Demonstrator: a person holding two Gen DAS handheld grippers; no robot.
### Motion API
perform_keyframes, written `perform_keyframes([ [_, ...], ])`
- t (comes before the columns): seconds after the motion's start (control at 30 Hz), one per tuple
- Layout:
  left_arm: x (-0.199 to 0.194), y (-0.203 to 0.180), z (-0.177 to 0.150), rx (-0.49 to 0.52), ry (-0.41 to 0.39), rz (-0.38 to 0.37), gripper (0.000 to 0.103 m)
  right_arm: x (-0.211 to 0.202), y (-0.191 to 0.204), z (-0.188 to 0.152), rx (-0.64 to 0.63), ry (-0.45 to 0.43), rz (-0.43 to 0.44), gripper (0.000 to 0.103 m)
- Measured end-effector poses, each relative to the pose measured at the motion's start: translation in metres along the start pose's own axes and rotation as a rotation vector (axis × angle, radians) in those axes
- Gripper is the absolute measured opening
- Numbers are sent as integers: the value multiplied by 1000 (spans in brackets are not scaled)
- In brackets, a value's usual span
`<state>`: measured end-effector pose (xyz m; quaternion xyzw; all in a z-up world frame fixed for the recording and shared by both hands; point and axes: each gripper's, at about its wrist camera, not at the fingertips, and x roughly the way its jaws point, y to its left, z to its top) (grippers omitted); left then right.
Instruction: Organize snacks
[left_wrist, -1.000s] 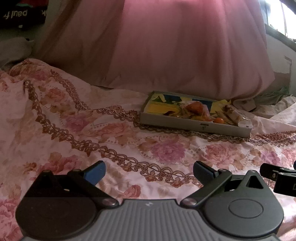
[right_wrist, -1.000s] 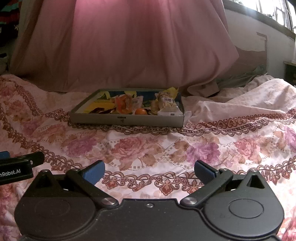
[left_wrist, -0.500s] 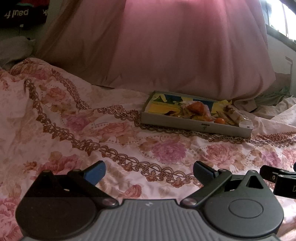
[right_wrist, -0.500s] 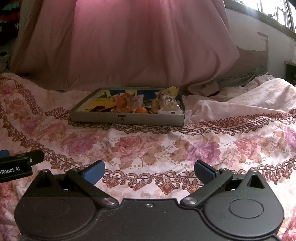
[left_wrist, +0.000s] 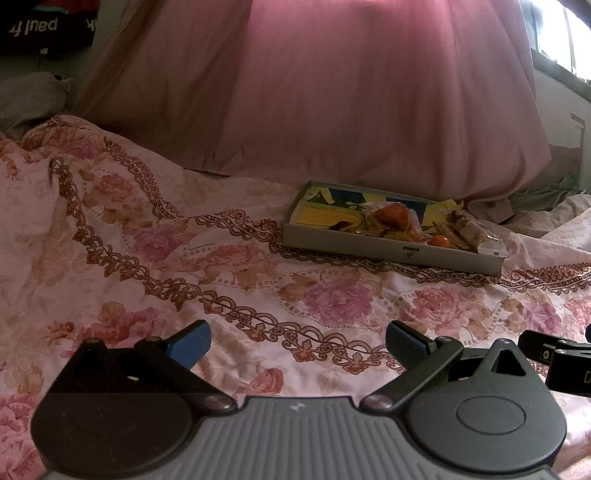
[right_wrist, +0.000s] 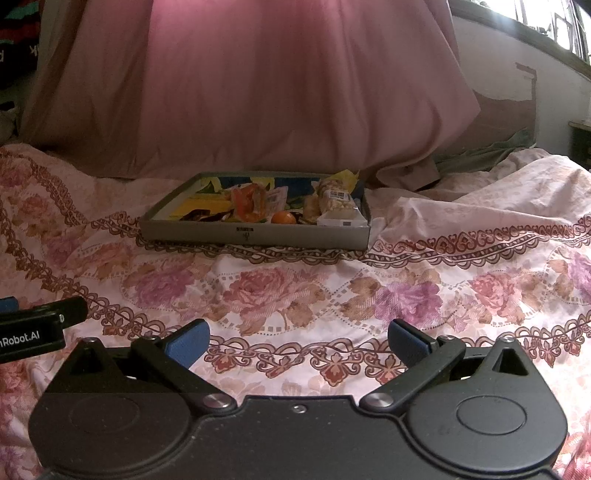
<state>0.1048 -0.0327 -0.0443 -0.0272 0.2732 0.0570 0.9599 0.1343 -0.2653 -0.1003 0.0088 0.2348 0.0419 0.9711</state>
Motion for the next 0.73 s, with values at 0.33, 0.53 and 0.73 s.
perform_keyframes([
  [0.33, 2, 2, -2, -21, 16, 17, 103, 2, -1, -2, -10, 12, 8, 102],
  [0.53, 3, 3, -4, -18, 21, 31, 103, 2, 0, -2, -10, 13, 8, 102],
  [0.73, 2, 0, -4, -6, 14, 30, 103, 3, -1, -2, -15, 19, 13, 102],
])
